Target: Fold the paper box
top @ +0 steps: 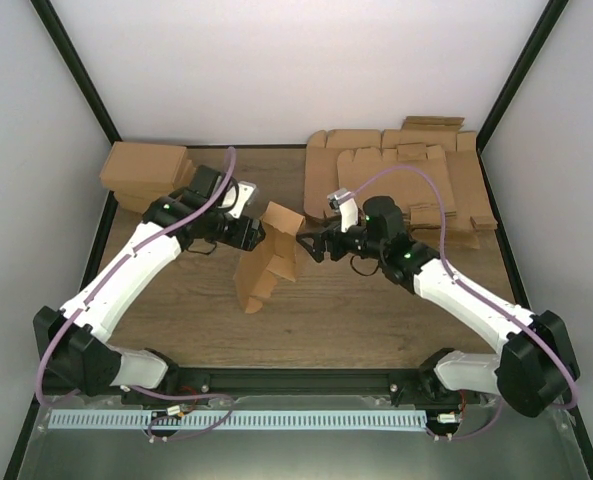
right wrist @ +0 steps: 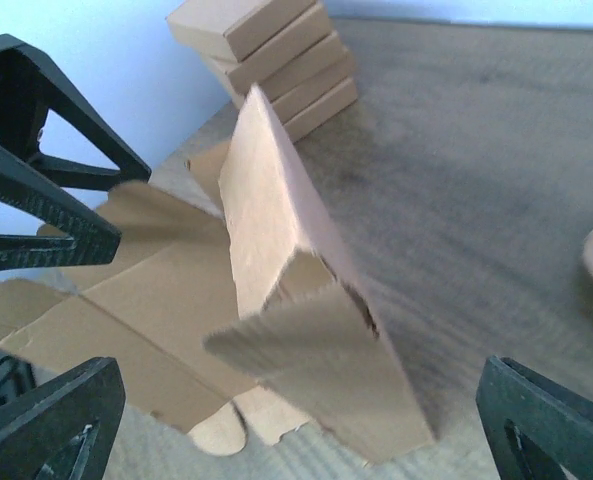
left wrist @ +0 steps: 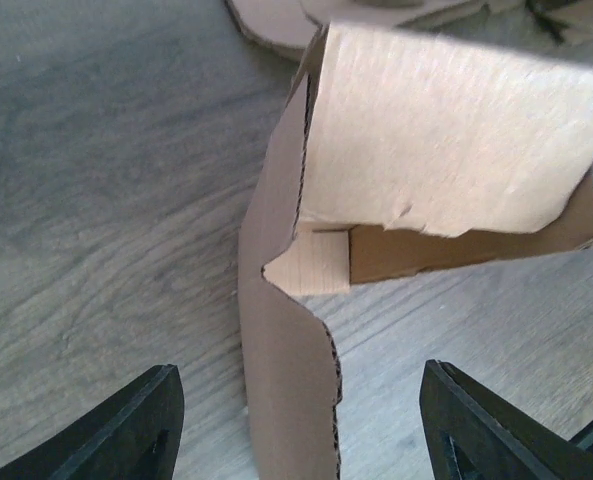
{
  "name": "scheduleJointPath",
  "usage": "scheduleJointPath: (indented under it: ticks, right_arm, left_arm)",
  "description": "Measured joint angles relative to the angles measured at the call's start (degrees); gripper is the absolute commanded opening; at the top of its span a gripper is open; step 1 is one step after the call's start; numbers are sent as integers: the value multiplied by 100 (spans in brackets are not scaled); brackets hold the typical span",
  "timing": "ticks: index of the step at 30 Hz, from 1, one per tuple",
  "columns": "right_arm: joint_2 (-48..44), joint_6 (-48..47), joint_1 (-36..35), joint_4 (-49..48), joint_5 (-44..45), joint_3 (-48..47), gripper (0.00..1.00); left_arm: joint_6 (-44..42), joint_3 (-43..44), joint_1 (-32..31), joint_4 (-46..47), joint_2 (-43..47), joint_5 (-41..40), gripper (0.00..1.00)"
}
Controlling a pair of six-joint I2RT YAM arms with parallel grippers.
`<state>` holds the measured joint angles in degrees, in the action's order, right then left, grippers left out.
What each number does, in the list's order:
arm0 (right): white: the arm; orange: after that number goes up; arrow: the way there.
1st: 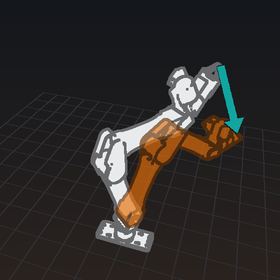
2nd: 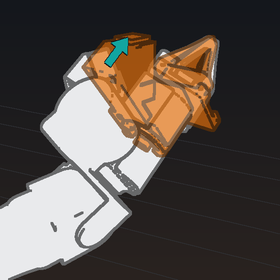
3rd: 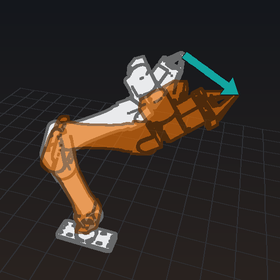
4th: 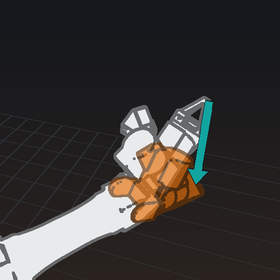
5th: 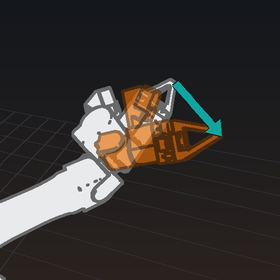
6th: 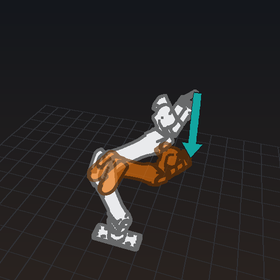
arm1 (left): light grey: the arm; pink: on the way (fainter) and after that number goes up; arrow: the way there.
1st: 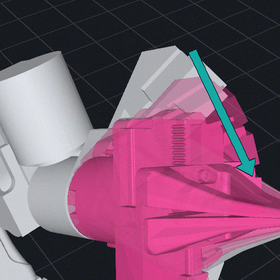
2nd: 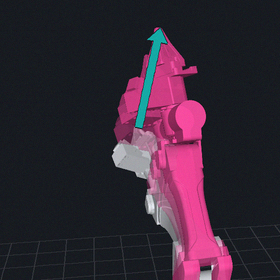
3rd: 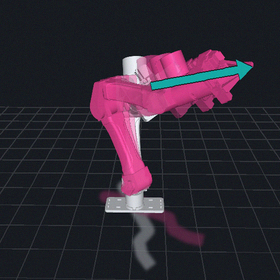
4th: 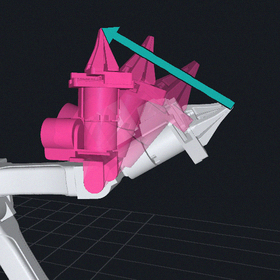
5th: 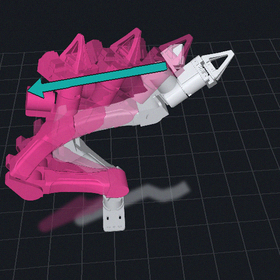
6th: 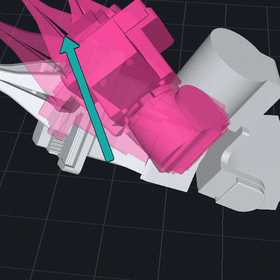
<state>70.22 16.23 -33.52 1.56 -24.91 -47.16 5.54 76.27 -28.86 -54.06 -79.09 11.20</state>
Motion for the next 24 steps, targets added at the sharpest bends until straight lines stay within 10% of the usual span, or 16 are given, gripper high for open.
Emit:
scheduleJointPath:
  ticks: [15,24]
  right_arm:
    - [629,-992,-2009,229,4103,-555,100]
    - [1611,-916,-2444,345,6378,-922,100]
  left_arm:
    - [46,-101,258,586,-26,483,58]
    - [-2,-291,258,424,-120,448,34]
